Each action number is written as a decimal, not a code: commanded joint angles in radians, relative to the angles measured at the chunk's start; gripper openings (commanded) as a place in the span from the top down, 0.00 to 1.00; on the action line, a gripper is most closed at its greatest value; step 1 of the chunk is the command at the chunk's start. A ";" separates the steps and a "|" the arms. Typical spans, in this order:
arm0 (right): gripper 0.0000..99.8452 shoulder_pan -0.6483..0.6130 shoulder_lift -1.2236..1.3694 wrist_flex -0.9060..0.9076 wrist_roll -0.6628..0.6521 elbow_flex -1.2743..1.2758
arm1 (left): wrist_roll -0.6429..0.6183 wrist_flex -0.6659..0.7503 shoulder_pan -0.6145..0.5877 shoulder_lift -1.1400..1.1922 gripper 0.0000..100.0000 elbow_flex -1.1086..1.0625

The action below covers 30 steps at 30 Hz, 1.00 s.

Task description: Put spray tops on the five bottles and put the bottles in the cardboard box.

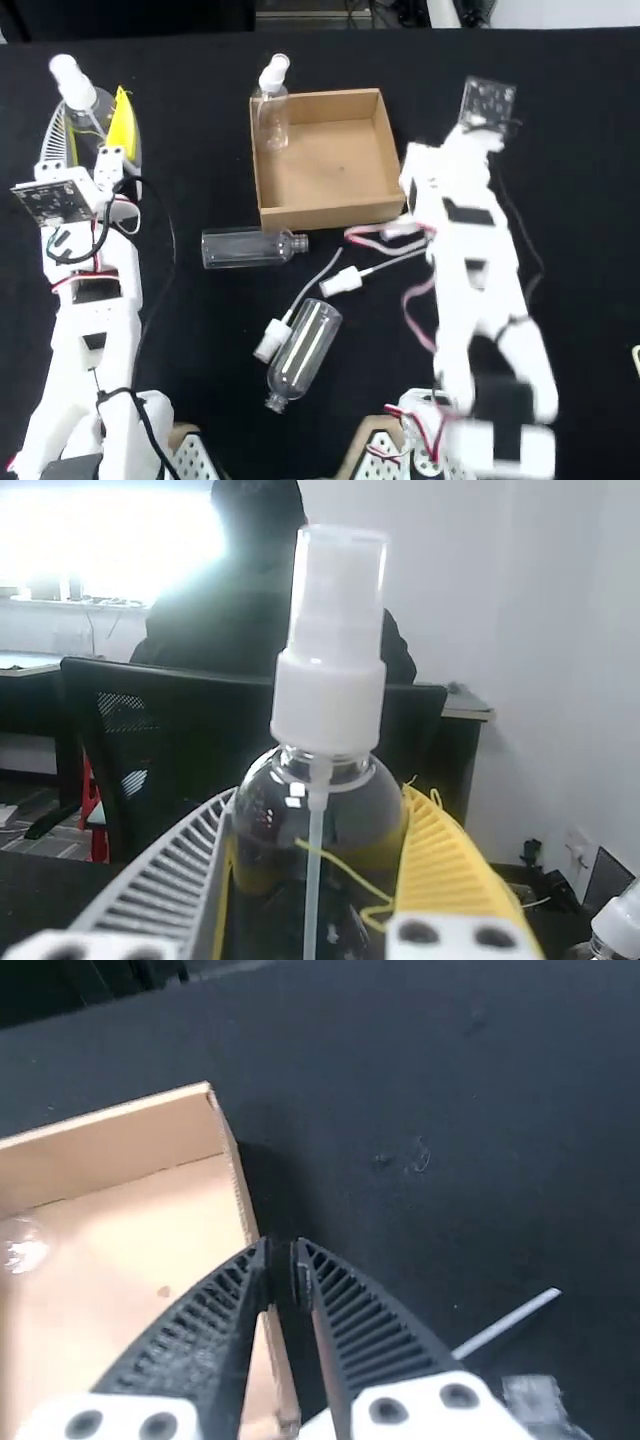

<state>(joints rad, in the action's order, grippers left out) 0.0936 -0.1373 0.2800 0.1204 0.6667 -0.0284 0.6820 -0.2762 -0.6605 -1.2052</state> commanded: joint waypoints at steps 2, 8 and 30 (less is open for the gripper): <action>0.97 0.012 0.199 -0.021 0.011 -0.203 | -0.015 -0.003 0.021 -0.041 0.97 0.015; 0.97 -0.008 0.306 -0.020 0.011 -0.262 | -0.015 -0.003 0.022 -0.041 0.97 0.015; 0.97 -0.120 0.309 0.112 0.009 -0.277 | -0.015 -0.003 0.022 -0.046 0.97 0.018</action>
<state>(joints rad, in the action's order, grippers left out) 0.0153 0.1849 0.3767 0.1204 0.4181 -0.0284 0.6820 -0.2670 -0.6743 -1.2068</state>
